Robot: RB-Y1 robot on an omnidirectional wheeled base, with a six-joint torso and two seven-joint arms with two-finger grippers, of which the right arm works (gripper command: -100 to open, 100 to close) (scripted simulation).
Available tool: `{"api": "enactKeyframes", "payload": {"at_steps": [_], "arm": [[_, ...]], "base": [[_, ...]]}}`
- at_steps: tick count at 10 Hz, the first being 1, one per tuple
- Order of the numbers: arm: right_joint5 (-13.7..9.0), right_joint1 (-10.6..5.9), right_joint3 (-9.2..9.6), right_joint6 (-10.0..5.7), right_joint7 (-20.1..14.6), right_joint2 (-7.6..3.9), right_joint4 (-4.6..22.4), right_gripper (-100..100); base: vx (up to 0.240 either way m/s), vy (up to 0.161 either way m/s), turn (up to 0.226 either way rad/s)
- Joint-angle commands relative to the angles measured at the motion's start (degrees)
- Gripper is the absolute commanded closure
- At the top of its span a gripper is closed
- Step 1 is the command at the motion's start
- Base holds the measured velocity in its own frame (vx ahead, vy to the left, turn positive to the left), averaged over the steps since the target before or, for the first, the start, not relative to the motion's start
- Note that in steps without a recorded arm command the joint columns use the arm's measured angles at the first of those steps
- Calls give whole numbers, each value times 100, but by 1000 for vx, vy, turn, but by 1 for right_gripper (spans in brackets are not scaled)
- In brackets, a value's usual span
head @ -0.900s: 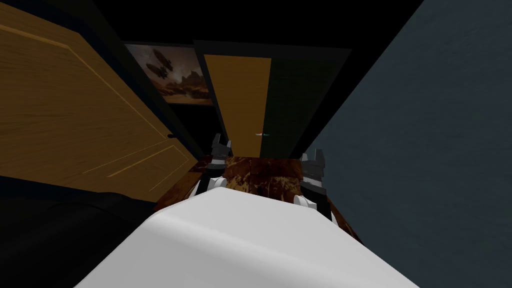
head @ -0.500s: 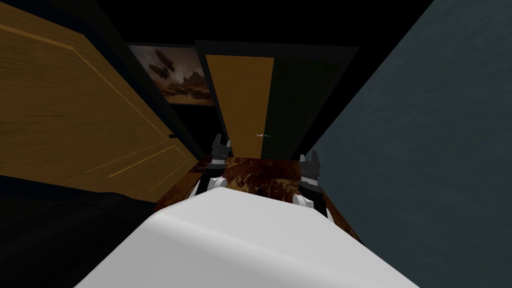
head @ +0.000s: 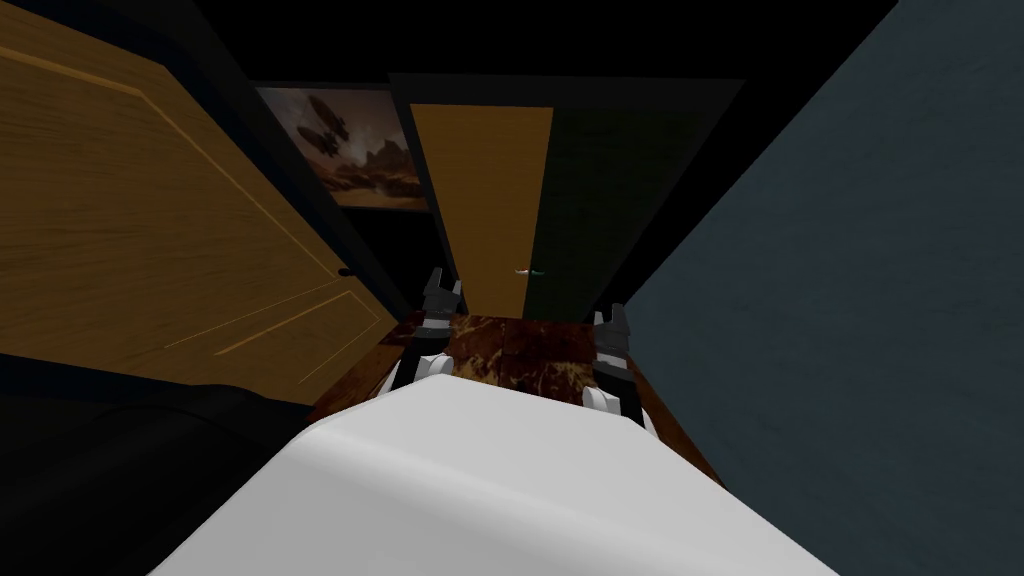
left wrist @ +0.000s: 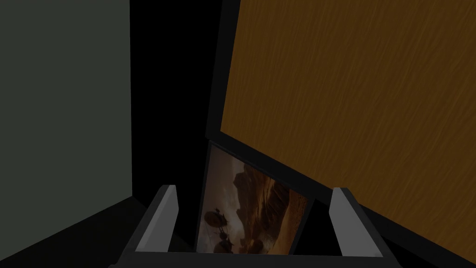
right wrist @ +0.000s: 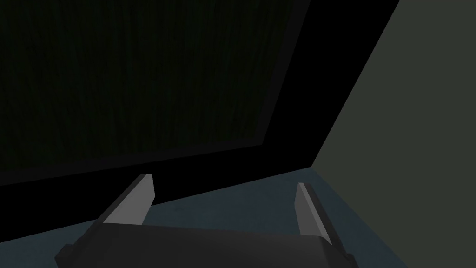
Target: Pull the door open
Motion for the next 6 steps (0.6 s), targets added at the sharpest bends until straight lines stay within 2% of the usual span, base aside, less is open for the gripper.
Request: {"api": "enactKeyframes", "payload": {"at_steps": [1,6], "arm": [[-25,-67,-1,-52,-8,-34,199,-100],[-125,-366,-50,-232,-47,-164,925,-100]], "base": [[87,17,44],[90,10,53]]}}
